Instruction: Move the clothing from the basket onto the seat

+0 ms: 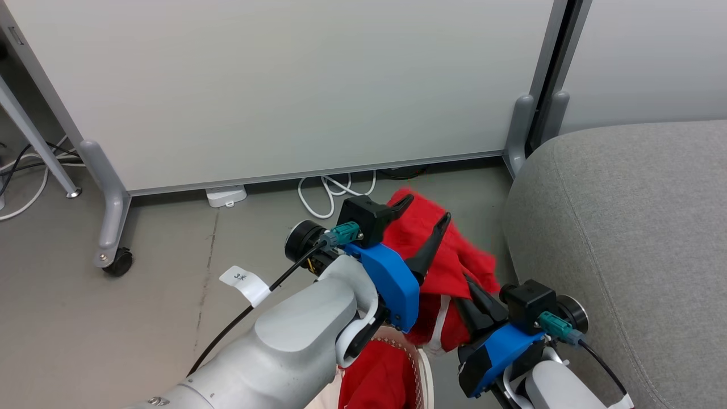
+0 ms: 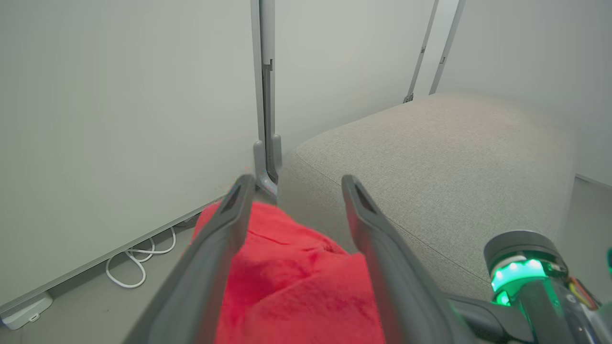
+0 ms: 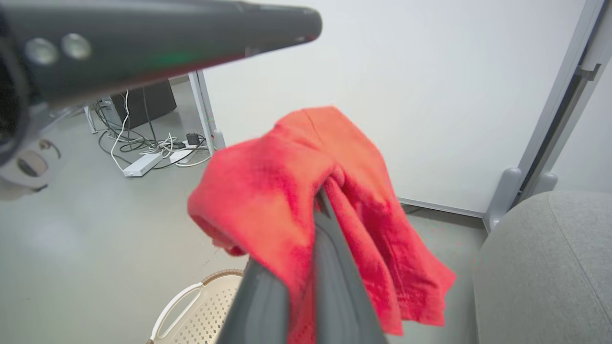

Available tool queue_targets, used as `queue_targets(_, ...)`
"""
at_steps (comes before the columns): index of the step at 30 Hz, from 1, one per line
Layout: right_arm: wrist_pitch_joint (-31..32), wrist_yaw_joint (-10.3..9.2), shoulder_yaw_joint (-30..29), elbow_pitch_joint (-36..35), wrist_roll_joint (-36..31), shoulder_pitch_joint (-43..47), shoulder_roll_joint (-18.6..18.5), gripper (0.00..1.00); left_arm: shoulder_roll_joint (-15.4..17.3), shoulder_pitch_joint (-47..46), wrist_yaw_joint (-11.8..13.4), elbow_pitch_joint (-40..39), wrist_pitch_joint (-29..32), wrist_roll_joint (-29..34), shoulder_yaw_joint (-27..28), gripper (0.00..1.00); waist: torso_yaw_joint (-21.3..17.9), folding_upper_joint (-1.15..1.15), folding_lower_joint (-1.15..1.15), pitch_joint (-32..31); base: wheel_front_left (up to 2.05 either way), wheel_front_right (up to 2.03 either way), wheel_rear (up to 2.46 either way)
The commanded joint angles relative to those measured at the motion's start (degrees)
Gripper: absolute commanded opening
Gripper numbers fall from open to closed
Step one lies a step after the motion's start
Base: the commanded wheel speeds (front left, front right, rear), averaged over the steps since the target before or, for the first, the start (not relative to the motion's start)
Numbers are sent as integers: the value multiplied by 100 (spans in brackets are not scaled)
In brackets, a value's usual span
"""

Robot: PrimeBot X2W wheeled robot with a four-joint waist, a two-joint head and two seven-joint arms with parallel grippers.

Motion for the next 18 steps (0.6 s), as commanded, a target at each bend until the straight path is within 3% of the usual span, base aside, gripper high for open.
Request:
queue_targets(1,-34,3,-13,18,26,-88,-15,0,0,-50,14,7,-29,39,3,100,-2,0,0,-1,0,0,0)
queue_targets(7,-41,3,-35,0,10,-76,-15,0,0,-49,59,-51,-51,123,138,100,3,0,0,4,0,0,0)
queue_targets(18,-40,3,-142,-132,-14,-15,-15,0,198,849,244,-841,-47,1200,1312,100,48,0,0,36,0,0,0)
